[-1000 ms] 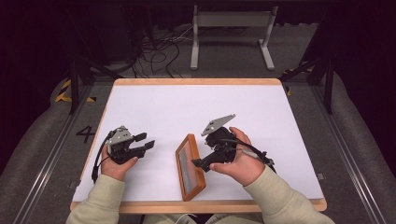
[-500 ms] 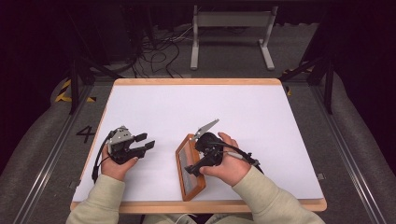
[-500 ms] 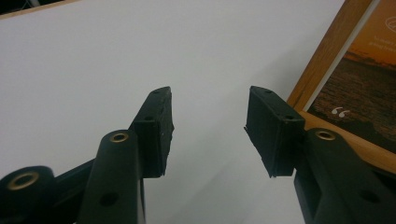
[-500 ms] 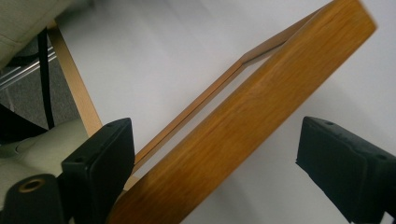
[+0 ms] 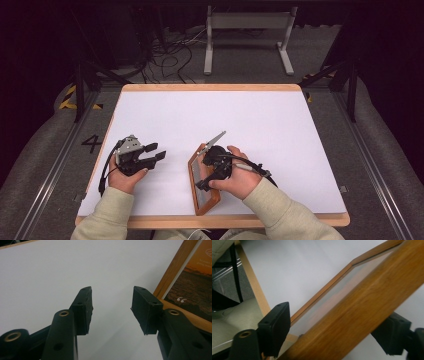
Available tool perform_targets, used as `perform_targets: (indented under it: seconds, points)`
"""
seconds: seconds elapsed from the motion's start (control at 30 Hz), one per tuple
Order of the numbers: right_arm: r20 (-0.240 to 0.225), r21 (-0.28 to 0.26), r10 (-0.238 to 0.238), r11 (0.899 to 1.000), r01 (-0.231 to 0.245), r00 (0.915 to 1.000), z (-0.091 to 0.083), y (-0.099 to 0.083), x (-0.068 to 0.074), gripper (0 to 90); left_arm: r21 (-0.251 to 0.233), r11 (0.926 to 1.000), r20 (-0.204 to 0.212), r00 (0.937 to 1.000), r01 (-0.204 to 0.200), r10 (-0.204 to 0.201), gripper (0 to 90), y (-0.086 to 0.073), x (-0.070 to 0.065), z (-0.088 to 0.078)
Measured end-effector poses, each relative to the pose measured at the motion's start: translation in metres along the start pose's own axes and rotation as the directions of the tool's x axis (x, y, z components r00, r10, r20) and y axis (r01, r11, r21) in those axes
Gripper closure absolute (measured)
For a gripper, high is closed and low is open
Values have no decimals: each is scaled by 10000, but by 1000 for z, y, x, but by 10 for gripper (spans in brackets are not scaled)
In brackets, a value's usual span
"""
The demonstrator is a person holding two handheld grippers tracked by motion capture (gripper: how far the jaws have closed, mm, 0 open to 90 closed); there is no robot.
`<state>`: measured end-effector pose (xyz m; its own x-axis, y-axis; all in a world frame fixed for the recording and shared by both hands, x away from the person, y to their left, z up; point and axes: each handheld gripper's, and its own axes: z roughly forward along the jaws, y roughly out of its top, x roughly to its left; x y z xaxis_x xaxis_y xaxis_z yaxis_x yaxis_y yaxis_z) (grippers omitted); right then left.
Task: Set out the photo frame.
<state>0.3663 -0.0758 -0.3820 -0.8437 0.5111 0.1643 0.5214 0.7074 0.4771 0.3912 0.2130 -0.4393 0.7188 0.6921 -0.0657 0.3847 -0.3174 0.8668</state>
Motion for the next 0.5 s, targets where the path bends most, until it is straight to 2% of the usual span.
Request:
perform_targets:
  seconds: [0.07,0.13,0.5]
  points:
    - [-245,-30,165,9999,-166,9996,1,0,0,327,9,10000,16,10000,-2,2,516,0,0,0]
    - [-257,-38,211,9998,-212,9994,1,0,1,331,9,10000,19,10000,-4,4,516,0,0,0]
    - [-240,89,1423,9898,-1421,9895,0,0,2,444,28,10000,1,10000,22,-22,515,0,-1,1]
